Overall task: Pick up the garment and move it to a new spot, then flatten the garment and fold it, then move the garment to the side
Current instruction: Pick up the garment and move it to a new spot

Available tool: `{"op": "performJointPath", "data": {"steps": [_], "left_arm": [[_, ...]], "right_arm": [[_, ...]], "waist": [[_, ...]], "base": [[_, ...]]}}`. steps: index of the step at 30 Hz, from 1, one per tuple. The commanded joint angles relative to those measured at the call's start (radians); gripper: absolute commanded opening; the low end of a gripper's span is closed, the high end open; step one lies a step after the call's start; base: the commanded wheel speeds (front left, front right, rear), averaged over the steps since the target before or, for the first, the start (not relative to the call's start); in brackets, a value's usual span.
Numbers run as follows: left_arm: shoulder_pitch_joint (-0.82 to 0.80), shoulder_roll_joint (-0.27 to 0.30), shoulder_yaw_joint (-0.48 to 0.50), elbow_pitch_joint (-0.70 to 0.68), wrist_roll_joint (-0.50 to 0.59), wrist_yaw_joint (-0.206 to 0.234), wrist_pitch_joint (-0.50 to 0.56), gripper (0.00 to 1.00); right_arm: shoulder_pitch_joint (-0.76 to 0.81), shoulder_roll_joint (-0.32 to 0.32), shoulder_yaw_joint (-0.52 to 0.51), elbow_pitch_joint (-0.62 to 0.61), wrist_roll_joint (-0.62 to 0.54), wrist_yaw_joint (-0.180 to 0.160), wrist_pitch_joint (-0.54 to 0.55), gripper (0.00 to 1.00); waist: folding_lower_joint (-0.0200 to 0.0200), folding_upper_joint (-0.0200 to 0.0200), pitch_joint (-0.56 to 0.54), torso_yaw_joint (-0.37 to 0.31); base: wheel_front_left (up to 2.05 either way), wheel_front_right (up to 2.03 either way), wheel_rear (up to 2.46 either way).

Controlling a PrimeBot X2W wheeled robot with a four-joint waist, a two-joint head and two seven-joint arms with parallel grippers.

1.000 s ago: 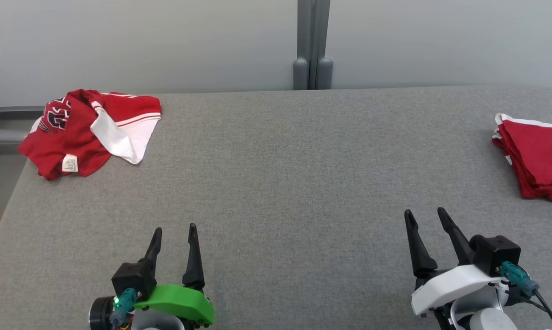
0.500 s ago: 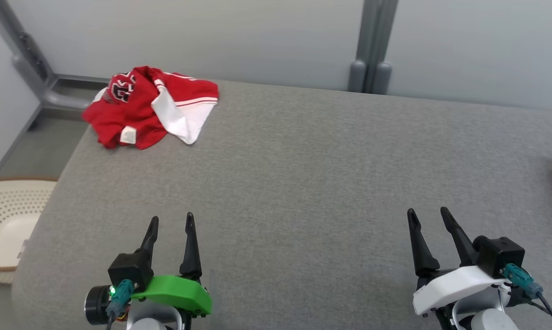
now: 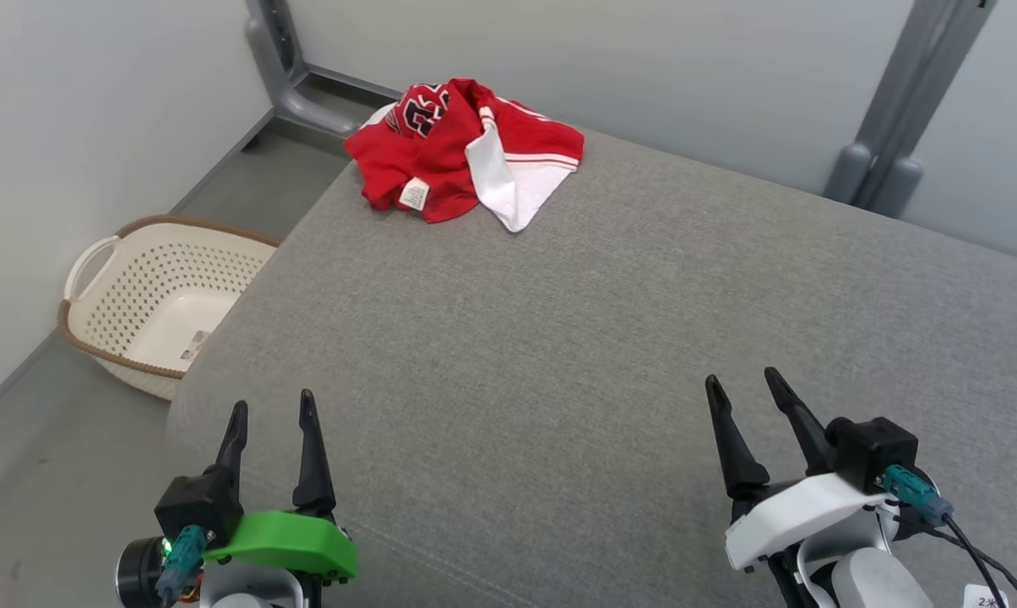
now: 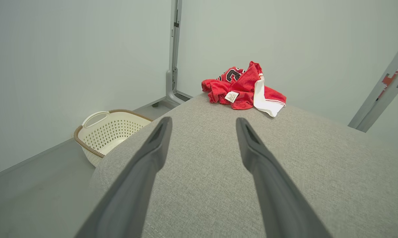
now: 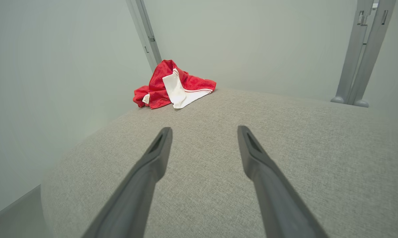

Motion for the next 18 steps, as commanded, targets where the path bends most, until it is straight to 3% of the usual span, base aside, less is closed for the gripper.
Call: {"op": "performJointPath", "data": {"steps": [1, 12, 16, 18], "left_arm": [[0.013, -0.002, 0.006, -0.009, 0.004, 0.005, 0.0, 1.0], [0.031, -0.008, 0.011, -0.017, 0.017, -0.002, 0.0, 1.0], [-0.018, 0.016, 0.007, -0.004, 0.019, -0.02, 0.004, 1.0], [-0.049, 0.047, 0.028, -0.018, 0.015, -0.022, 0.006, 1.0]], "right_arm": [[-0.015, -0.005, 0.002, 0.008, -0.005, -0.002, -0.002, 1.0], [-0.038, -0.005, 0.029, 0.035, -0.001, -0.002, -0.017, 1.0], [-0.013, -0.005, 0.003, 0.023, -0.005, -0.002, -0.021, 1.0], [-0.012, -0.004, 0.006, 0.006, -0.012, -0.001, -0.013, 1.0]], "waist": [[0.0, 0.0, 0.017, 0.038], [0.0, 0.0, 0.011, 0.035], [0.0, 0.0, 0.01, 0.034], [0.0, 0.0, 0.031, -0.001]], "base": [[0.0, 0.0, 0.0], [0.0, 0.0, 0.0], [0.0, 0.0, 0.0], [0.0, 0.0, 0.0]]}}
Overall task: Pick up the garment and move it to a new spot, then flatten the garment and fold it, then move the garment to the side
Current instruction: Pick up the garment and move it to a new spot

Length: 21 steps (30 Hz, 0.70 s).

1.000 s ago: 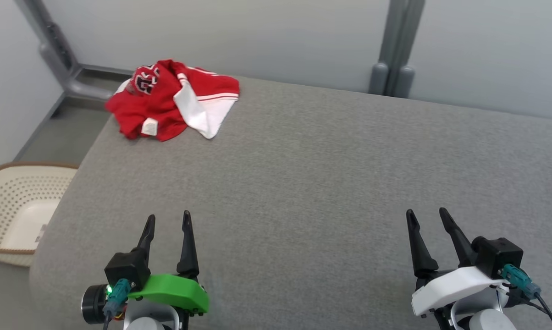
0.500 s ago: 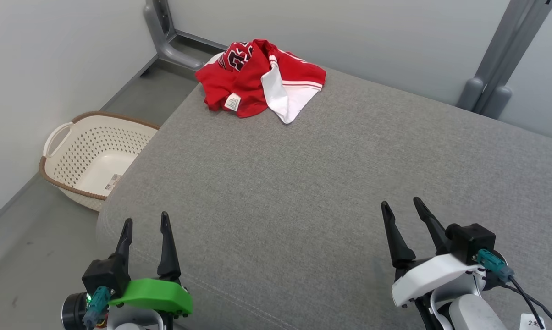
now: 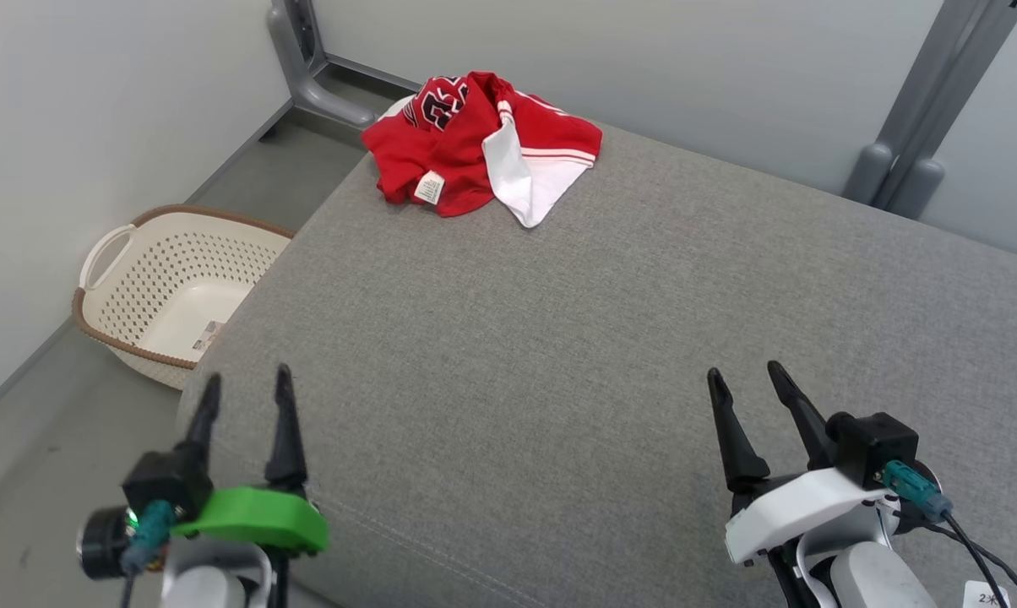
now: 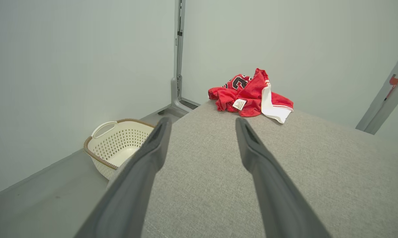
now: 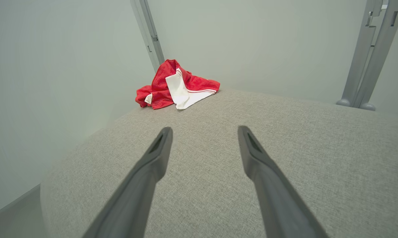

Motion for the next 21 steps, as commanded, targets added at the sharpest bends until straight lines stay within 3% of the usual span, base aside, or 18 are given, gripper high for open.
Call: {"op": "performJointPath", "data": {"steps": [1, 11, 21], "left_arm": [[-0.047, 0.028, 0.016, -0.018, -0.003, -0.006, 0.002, 1.0], [-0.441, 0.243, 0.083, -0.096, 0.023, -0.071, 0.167, 1.0], [-0.838, 0.378, 0.141, 0.105, -0.113, -0.168, 0.44, 1.0]], "right_arm": [[0.003, -0.002, -0.001, -0.019, -0.012, -0.001, 0.006, 1.0], [-0.083, -0.004, -0.043, -0.15, -0.122, -0.001, 0.079, 1.0], [-0.185, -0.002, -0.095, -0.294, -0.175, -0.001, 0.127, 1.0]], "waist": [[0.0, 0.0, 0.034, -0.047], [0.0, 0.0, 0.217, -0.274], [0.0, 0.0, 0.433, -0.453]], "base": [[0.0, 0.0, 0.0], [0.0, 0.0, 0.0], [0.0, 0.0, 0.0]]}}
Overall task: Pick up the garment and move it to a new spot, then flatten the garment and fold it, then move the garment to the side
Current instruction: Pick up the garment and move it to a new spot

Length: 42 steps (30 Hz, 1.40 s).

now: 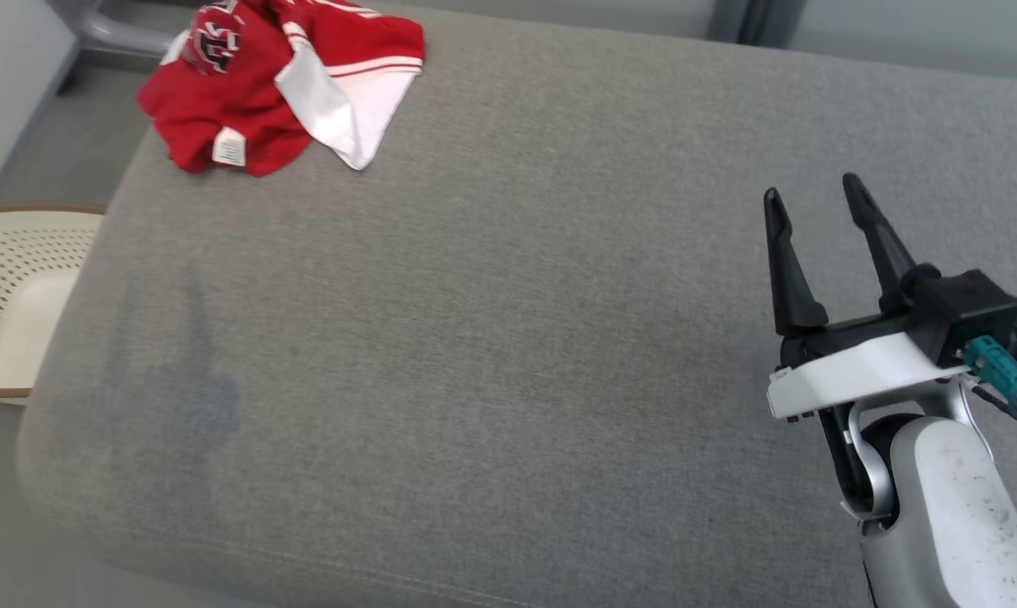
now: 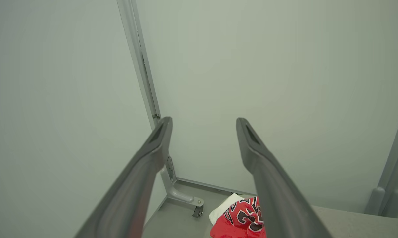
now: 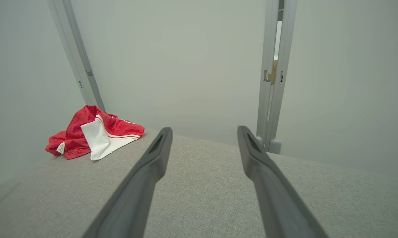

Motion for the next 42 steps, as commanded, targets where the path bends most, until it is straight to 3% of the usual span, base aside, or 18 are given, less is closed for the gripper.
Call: {"op": "performJointPath", "data": {"steps": [1, 5, 10, 17, 21, 22, 23, 24, 25, 31, 38, 42], "left_arm": [[-0.034, 0.006, -0.005, 0.038, -0.014, -0.012, 0.03, 1.0], [-0.083, 0.049, -0.032, 0.14, -0.04, -0.037, 0.104, 1.0], [-0.103, 0.056, -0.06, 0.252, -0.09, -0.048, 0.155, 1.0], [-0.113, 0.095, -0.059, 0.347, -0.112, -0.053, 0.128, 1.0], [-0.114, 0.089, -0.064, 0.383, -0.118, -0.053, 0.114, 1.0], [-0.115, 0.091, -0.066, 0.388, -0.12, -0.053, 0.111, 0.79], [-0.116, 0.09, -0.072, 0.393, -0.118, -0.053, 0.105, 0.38], [-0.119, 0.088, -0.076, 0.397, -0.116, -0.053, 0.101, 0.09], [-0.121, 0.085, -0.08, 0.401, -0.119, -0.054, 0.093, 0.0], [-0.133, 0.115, -0.136, 0.391, -0.127, -0.056, 0.065, 0.0], [-0.154, 0.153, -0.267, 0.321, -0.126, -0.056, 0.051, 0.0], [-0.177, 0.146, -0.355, 0.273, -0.123, -0.056, 0.051, 0.0]], "right_arm": [[-0.026, -0.002, -0.006, -0.018, -0.008, -0.001, 0.005, 1.0], [-0.035, -0.002, -0.021, -0.062, -0.02, -0.001, 0.015, 1.0], [-0.02, -0.001, -0.048, -0.105, -0.019, -0.001, 0.02, 1.0], [-0.024, -0.001, -0.048, -0.119, -0.009, -0.001, 0.012, 1.0], [-0.027, -0.002, -0.059, -0.118, -0.017, -0.001, 0.009, 1.0], [-0.028, -0.002, -0.06, -0.116, -0.018, -0.001, 0.009, 1.0], [-0.028, -0.001, -0.061, -0.113, -0.019, -0.001, 0.009, 1.0], [-0.029, -0.001, -0.059, -0.11, -0.02, -0.001, 0.008, 1.0], [-0.03, -0.002, -0.056, -0.105, -0.018, -0.001, 0.005, 1.0], [-0.03, -0.002, -0.046, -0.063, -0.003, -0.001, -0.012, 1.0], [0.004, -0.002, -0.055, 0.019, 0.027, -0.001, -0.046, 1.0], [0.03, -0.002, -0.06, 0.074, 0.043, -0.001, -0.066, 1.0]], "waist": [[0.0, 0.0, 0.243, -0.222], [0.0, 0.0, 0.31, -0.266], [0.0, 0.0, 0.38, -0.298], [0.0, 0.0, 0.419, -0.31], [0.0, 0.0, 0.424, -0.306], [0.0, 0.0, 0.423, -0.304], [0.0, 0.0, 0.42, -0.301], [0.0, 0.0, 0.417, -0.298], [0.0, 0.0, 0.41, -0.294], [0.0, 0.0, 0.325, -0.285], [0.0, 0.0, 0.178, -0.293], [0.0, 0.0, 0.083, -0.309]], "base": [[0.0, 0.0, 0.0], [0.0, 0.0, 0.0], [0.0, 0.0, 0.0], [0.0, 0.0, 0.0], [0.0, 0.0, 0.0], [0.0, 0.0, 0.0], [0.0, 0.0, 0.0], [0.0, 0.0, 0.0], [0.0, 0.0, 0.0], [0.0, 0.0, 0.0], [0.0, 0.0, 0.0], [0.0, 0.0, 0.0]]}}
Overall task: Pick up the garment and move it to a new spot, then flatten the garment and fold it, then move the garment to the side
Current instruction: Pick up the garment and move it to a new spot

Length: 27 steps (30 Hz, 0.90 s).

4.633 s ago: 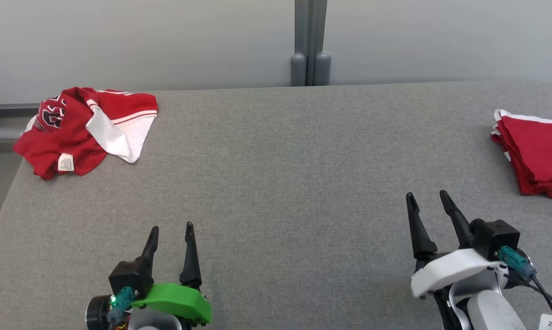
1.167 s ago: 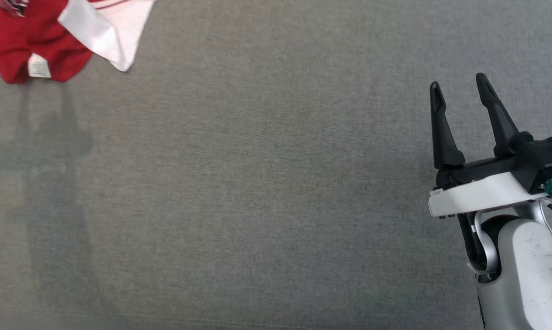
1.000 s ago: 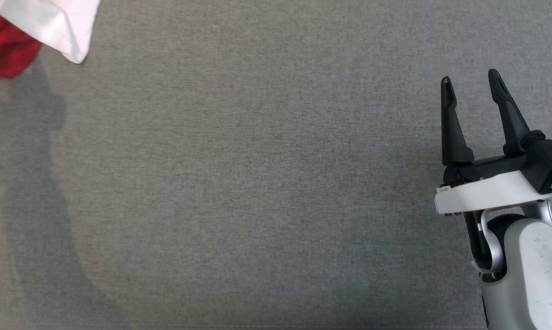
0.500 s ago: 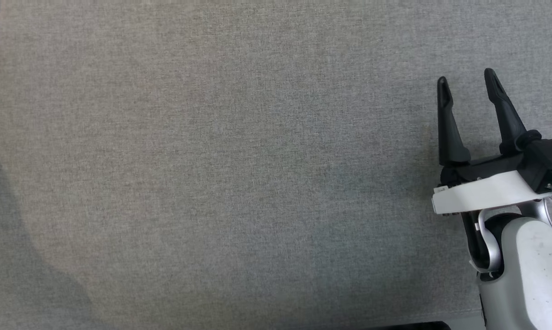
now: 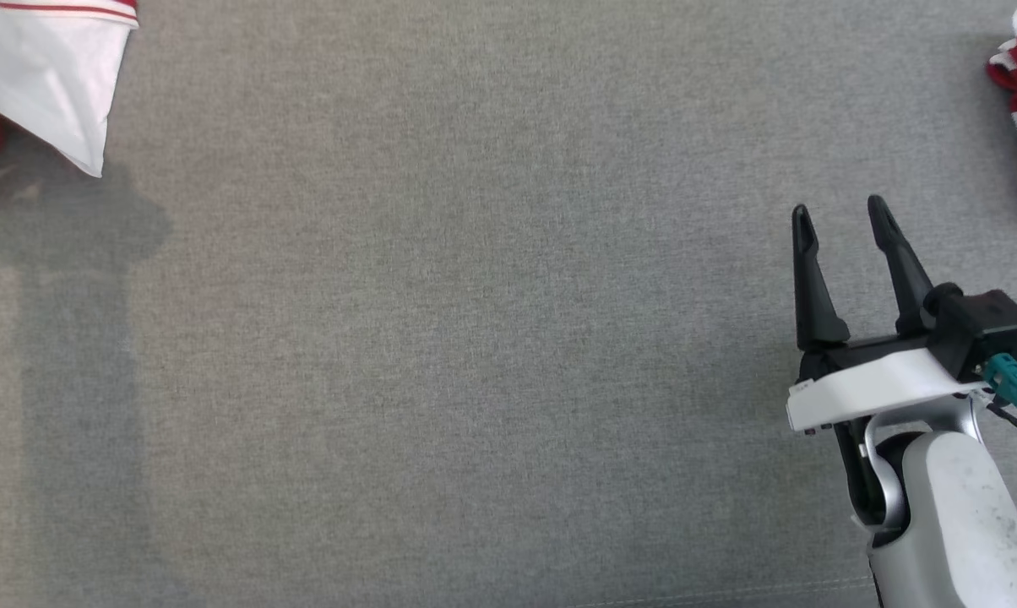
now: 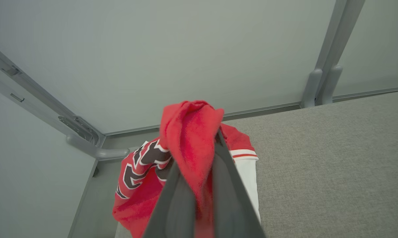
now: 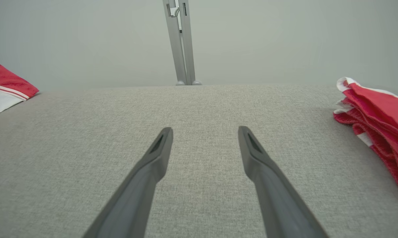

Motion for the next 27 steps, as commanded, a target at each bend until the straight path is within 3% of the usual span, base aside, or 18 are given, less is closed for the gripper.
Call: {"op": "performJointPath", "data": {"steps": [1, 11, 18, 27], "left_arm": [[-0.02, -0.006, -0.024, -0.016, 0.001, -0.003, -0.005, 0.0], [-0.099, -0.09, -0.261, -0.142, -0.053, -0.003, -0.033, 0.0], [-0.07, -0.202, -0.4, -0.184, -0.134, -0.003, -0.079, 0.0], [0.168, -0.405, -0.54, -0.091, -0.22, 0.002, -0.239, 0.0]], "right_arm": [[0.025, -0.002, -0.002, 0.017, 0.007, -0.001, -0.011, 1.0], [0.101, -0.002, -0.016, 0.105, 0.051, -0.001, -0.047, 1.0], [0.126, -0.002, -0.02, 0.108, 0.062, -0.001, -0.057, 1.0], [0.119, -0.002, -0.017, 0.137, 0.07, -0.001, -0.075, 1.0]], "waist": [[-0.0001, 0.0, -0.133, -0.02], [-0.0001, 0.0, -0.306, -0.106], [-0.0001, 0.0, -0.3, -0.158], [-0.0001, 0.0, -0.257, -0.167]], "base": [[0.0, 0.0, 0.0], [0.0, 0.0, 0.0], [0.0, 0.0, 0.0], [0.0, 0.0, 0.0]]}}
